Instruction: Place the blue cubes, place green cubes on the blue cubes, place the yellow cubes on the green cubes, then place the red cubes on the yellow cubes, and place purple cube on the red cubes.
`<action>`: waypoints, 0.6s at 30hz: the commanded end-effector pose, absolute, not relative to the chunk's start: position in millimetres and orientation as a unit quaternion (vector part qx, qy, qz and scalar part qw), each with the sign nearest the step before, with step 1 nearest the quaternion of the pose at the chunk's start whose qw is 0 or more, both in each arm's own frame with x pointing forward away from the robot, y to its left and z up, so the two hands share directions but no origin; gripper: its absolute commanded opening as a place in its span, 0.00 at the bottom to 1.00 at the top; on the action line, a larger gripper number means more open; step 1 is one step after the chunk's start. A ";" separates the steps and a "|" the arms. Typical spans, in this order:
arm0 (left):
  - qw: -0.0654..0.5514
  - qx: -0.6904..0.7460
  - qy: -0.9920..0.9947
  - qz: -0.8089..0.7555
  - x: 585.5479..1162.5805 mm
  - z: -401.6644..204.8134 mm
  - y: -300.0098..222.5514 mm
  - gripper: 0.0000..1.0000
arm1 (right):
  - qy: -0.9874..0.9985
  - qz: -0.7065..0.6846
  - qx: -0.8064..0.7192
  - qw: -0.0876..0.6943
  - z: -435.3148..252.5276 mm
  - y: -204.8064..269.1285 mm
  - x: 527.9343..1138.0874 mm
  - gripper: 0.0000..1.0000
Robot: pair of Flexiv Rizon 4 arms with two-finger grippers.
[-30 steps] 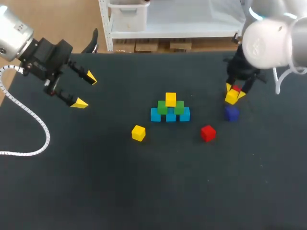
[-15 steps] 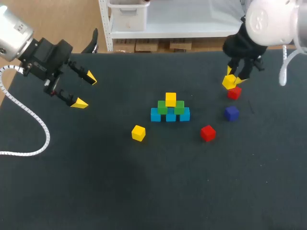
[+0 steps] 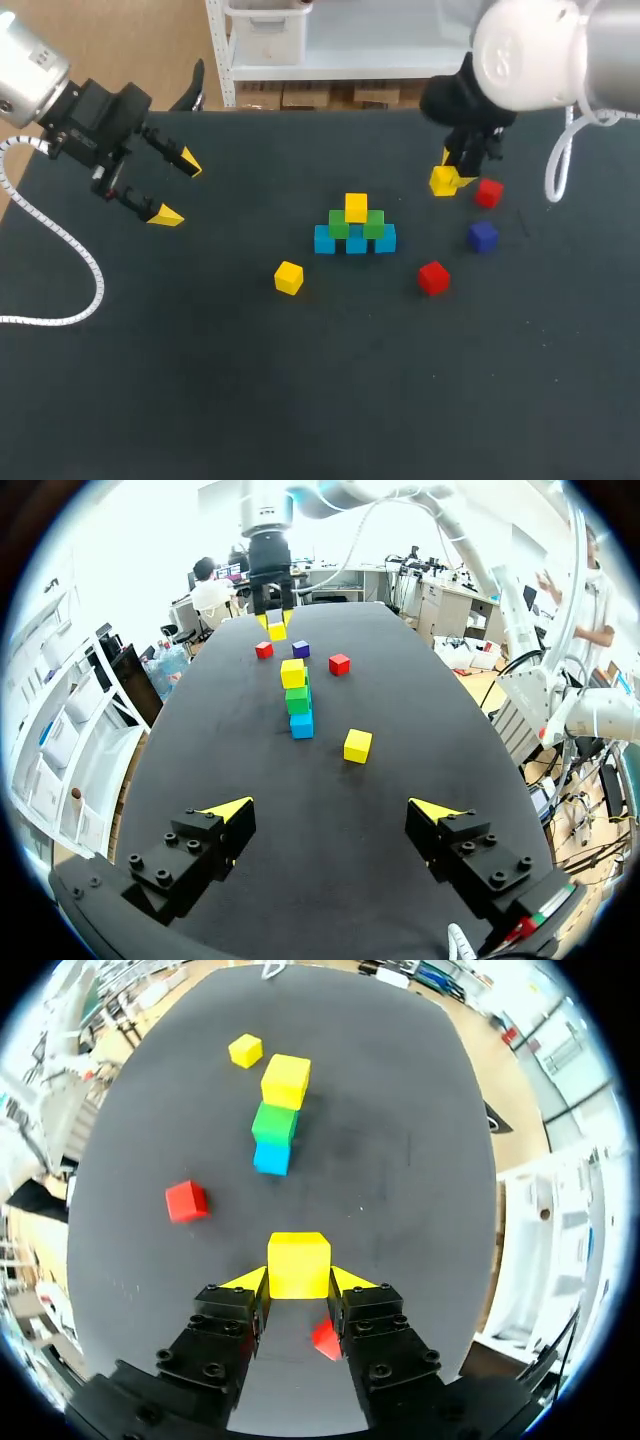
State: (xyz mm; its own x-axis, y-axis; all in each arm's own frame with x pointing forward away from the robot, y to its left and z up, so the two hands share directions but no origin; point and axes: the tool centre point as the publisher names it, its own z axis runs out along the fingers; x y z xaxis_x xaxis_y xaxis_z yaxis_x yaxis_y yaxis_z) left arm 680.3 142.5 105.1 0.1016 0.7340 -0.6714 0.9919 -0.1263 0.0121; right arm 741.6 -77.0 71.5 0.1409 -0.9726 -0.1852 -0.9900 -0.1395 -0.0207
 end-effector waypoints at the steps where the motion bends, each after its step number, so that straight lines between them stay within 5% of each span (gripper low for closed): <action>1: 0.243 0.702 0.613 -0.267 680.8 104.4 143.7 1.00 | 0.668 0.051 -0.739 0.071 74.3 -69.5 730.5 0.00; 18: 0.243 0.702 0.613 -0.267 680.8 104.4 143.7 1.00 | 0.712 0.009 -0.700 0.045 85.3 -40.0 705.1 0.00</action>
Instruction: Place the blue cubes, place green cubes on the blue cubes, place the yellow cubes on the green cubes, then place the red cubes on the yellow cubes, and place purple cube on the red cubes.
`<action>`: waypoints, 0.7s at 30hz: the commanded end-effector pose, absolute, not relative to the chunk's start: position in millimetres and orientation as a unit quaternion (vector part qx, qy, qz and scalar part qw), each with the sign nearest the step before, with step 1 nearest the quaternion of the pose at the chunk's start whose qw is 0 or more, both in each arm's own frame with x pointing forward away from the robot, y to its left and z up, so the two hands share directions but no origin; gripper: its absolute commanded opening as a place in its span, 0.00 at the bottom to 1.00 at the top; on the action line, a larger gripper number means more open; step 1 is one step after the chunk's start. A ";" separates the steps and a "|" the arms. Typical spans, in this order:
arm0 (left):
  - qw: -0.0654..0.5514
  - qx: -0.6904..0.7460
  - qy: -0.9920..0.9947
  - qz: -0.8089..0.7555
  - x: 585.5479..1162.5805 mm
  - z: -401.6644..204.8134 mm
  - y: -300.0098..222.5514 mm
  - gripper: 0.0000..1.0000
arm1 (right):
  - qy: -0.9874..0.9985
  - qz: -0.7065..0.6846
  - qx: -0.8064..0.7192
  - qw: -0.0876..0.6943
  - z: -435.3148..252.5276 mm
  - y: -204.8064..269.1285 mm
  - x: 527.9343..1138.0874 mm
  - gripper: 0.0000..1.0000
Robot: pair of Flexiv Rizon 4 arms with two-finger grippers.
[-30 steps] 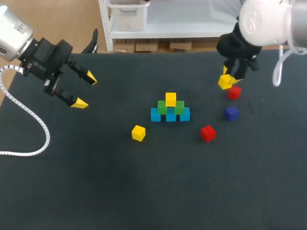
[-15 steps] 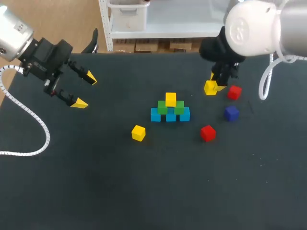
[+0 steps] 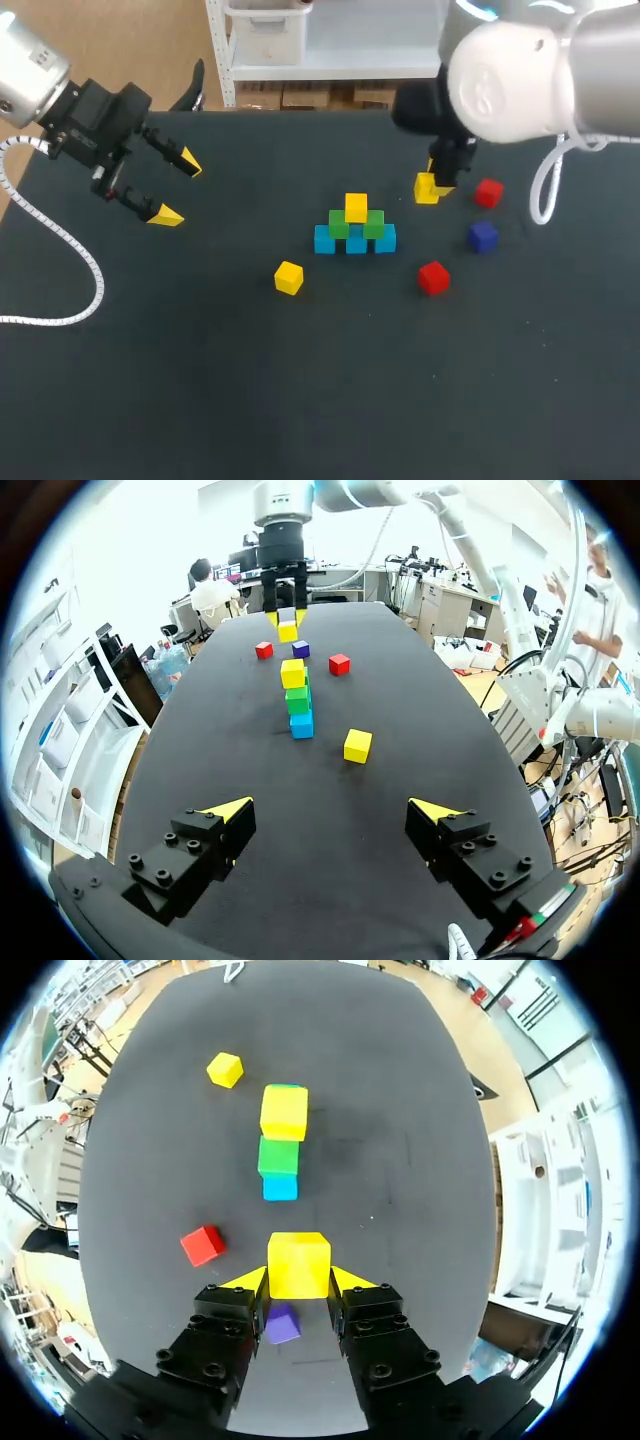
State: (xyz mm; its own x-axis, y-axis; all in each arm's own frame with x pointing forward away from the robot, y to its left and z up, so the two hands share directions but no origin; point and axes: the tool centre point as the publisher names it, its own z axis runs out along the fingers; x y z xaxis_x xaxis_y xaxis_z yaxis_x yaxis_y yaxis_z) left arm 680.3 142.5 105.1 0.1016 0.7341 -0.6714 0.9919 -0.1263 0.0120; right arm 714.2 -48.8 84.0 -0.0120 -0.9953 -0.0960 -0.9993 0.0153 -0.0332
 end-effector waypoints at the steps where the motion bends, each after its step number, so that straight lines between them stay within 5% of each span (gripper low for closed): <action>1: 0.243 0.702 0.613 -0.267 680.8 104.4 143.7 1.00 | 0.712 0.008 -0.700 0.044 85.3 -37.9 703.6 0.00; 21: 0.243 0.702 0.613 -0.267 680.8 104.4 143.7 1.00 | 0.706 0.005 -0.707 0.042 85.7 -3.4 696.9 0.00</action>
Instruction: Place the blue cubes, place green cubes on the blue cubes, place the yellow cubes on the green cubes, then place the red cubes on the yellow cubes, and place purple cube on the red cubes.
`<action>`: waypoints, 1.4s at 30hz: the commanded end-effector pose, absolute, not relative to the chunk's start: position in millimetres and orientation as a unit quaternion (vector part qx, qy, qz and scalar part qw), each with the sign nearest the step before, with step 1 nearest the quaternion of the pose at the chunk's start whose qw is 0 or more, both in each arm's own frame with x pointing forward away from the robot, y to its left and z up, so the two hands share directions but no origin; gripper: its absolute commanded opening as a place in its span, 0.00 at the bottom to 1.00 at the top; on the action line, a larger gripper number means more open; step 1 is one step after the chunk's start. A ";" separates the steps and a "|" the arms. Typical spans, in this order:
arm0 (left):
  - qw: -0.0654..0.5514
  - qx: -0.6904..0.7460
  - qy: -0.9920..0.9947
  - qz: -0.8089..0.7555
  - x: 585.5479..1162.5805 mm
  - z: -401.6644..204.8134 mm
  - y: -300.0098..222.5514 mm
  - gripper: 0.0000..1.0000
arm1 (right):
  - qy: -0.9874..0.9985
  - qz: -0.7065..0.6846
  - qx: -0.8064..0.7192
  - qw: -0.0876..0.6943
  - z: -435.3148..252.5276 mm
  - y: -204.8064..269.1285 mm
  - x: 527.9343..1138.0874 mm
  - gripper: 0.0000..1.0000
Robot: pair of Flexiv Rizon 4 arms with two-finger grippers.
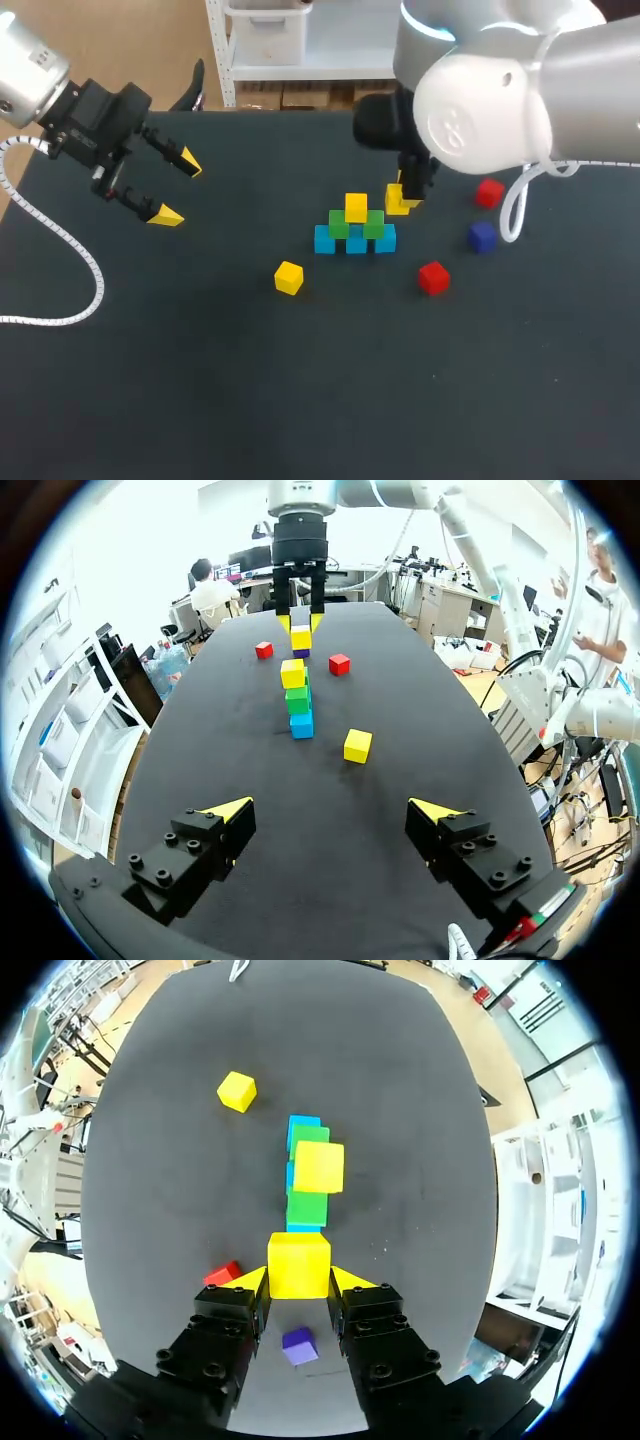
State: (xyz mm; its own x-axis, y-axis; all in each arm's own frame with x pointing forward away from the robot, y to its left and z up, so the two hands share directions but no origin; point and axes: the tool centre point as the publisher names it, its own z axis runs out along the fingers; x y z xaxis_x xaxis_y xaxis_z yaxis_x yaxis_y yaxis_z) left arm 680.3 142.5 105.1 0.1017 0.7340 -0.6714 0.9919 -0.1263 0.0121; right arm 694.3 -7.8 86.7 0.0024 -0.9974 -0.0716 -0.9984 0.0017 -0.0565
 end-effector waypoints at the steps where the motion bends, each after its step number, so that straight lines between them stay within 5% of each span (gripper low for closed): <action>1: 0.243 0.702 0.613 -0.267 680.8 104.4 143.7 1.00 | 0.706 0.005 -0.707 0.042 85.5 -2.8 697.0 0.00; 42: 0.243 0.702 0.613 -0.267 680.8 104.4 143.7 1.00 | 0.709 -0.003 -0.704 0.031 73.9 8.5 702.6 0.00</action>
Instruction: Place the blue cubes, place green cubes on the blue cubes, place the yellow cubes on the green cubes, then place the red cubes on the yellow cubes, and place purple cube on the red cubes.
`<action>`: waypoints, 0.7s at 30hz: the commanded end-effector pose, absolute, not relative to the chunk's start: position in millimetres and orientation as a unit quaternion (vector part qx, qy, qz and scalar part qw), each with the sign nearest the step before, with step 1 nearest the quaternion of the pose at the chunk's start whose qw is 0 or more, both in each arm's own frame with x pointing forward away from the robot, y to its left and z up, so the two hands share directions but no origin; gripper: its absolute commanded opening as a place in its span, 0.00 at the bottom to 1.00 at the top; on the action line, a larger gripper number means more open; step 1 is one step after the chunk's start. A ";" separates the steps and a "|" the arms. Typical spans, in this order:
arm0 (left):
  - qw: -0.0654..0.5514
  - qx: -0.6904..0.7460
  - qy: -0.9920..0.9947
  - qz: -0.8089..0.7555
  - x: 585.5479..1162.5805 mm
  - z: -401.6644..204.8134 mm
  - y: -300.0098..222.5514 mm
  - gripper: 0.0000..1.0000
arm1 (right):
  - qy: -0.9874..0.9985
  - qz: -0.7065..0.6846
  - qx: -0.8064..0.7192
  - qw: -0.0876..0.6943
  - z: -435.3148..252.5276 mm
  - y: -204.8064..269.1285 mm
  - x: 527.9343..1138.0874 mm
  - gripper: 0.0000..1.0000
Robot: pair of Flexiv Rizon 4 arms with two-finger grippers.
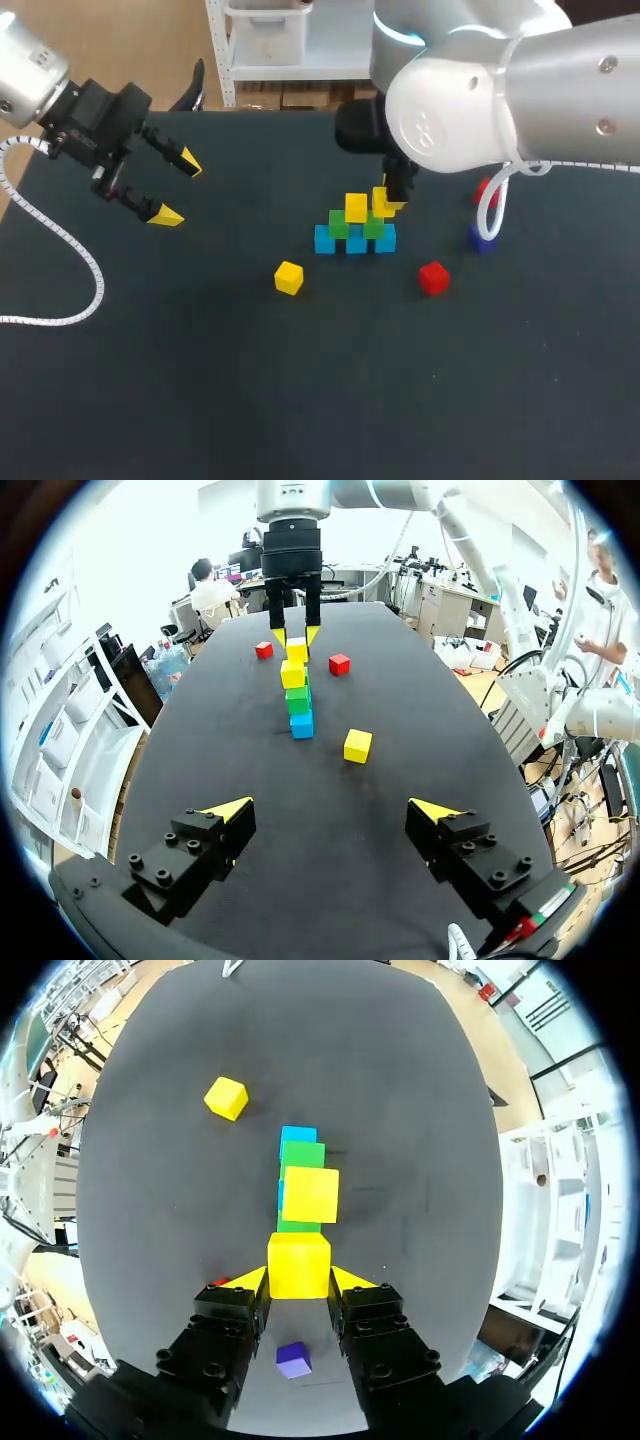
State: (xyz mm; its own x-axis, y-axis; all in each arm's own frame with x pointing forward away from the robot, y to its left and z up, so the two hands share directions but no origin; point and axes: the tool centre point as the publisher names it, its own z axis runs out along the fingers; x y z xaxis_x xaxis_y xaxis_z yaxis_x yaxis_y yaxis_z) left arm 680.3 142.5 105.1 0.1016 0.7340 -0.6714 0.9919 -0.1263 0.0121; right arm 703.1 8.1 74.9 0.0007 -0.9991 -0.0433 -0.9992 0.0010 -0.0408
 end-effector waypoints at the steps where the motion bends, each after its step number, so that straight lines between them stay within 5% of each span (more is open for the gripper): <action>1: 0.243 0.702 0.613 -0.267 680.8 104.4 143.7 1.00 | 0.710 -0.005 -0.704 0.031 73.8 8.5 702.6 0.00; 21: 0.243 0.702 0.613 -0.267 680.8 104.4 143.7 1.00 | 0.713 -0.006 -0.701 0.026 68.6 11.9 704.2 0.00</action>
State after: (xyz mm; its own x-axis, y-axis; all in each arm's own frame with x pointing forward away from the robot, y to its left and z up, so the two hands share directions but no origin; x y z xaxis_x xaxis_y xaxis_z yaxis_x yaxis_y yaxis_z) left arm 680.3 142.5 105.1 0.1016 0.7341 -0.6714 0.9919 -0.1263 0.0120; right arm 703.3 11.3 69.0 -0.0157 -0.9994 -0.0301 -0.9988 0.0171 -0.0464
